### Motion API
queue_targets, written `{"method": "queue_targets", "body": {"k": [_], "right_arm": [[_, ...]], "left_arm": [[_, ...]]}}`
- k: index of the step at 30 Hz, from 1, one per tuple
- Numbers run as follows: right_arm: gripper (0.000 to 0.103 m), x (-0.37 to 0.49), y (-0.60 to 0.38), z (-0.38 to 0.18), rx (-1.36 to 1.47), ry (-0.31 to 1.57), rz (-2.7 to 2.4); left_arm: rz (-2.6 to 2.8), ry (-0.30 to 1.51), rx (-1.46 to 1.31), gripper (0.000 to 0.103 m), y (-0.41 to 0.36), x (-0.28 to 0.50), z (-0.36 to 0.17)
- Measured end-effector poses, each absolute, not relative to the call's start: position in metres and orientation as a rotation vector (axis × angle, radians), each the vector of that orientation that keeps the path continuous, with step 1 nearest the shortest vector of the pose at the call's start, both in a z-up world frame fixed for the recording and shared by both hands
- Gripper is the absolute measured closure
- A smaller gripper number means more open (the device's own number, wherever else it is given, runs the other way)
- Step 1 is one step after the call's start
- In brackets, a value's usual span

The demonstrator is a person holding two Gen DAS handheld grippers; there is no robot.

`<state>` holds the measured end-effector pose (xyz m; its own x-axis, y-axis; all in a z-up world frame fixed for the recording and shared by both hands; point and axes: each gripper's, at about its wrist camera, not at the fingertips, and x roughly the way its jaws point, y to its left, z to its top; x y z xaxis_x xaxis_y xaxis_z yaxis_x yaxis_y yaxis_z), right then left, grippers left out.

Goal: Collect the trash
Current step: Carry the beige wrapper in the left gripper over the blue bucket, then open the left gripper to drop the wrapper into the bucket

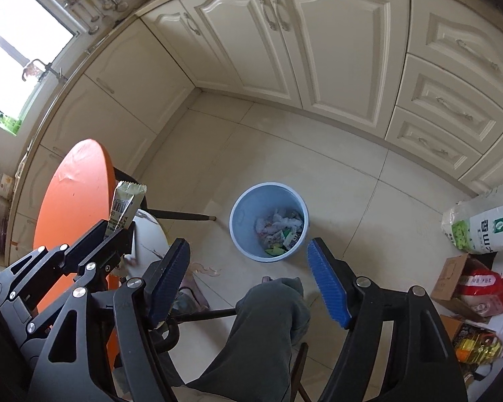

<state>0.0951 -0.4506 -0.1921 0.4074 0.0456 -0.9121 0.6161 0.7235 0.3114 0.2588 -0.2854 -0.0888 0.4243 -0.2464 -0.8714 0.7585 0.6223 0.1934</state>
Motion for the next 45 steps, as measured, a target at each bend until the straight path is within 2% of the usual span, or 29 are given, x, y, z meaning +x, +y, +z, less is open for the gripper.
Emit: {"method": "queue_targets", "body": {"k": [7, 15, 17, 20, 34, 40, 45], "right_arm": [[0.029, 0.115, -0.480, -0.219, 0.751, 1.127, -0.430], [0.026, 0.139, -0.486, -0.248, 0.812, 1.166, -0.364], [0.024, 0.142, -0.487, -0.253, 0.817, 1.171, -0.357], [0.023, 0.143, -0.489, -0.258, 0.827, 1.176, -0.359], [0.023, 0.142, -0.481, -0.256, 0.782, 1.191, -0.369], [0.023, 0.137, -0.473, -0.244, 0.758, 1.179, -0.373], [0.023, 0.131, -0.460, -0.228, 0.694, 1.151, -0.376]], "left_arm": [[-0.667, 0.980, 0.653, 0.092, -0.333, 0.311, -0.124], [-0.638, 1.039, 0.600, 0.083, -0.360, 0.363, -0.146], [-0.626, 1.044, 0.601, 0.074, -0.363, 0.368, -0.150], [-0.616, 1.051, 0.607, 0.068, -0.368, 0.375, -0.157], [-0.596, 1.055, 0.594, 0.068, -0.356, 0.362, -0.151], [-0.599, 1.035, 0.573, 0.060, -0.343, 0.349, -0.137], [-0.584, 1.029, 0.531, 0.059, -0.322, 0.333, -0.123]]}}
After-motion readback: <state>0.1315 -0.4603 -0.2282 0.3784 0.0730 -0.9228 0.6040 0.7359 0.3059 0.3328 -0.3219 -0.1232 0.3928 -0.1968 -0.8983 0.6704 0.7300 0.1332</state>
